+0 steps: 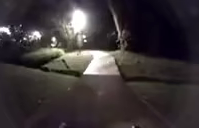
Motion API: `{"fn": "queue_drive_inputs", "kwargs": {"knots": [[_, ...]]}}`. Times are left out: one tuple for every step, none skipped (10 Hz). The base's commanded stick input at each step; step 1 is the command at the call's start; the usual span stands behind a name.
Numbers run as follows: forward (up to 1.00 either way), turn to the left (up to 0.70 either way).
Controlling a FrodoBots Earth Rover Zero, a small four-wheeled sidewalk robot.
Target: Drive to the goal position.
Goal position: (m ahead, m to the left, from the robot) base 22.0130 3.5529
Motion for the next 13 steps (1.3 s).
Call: {"fn": "queue_drive_inputs", "kwargs": {"knots": [[0.45,0.00],[0.45,0.00],[0.45,0.00],[0.45,0.00],[0.45,0.00],[0.45,0.00],[0.45,0.00],[0.45,0.00],[0.45,0.00],[0.45,0.00],[0.45,0.00],[0.45,0.00],[0.45,0.00]]}}
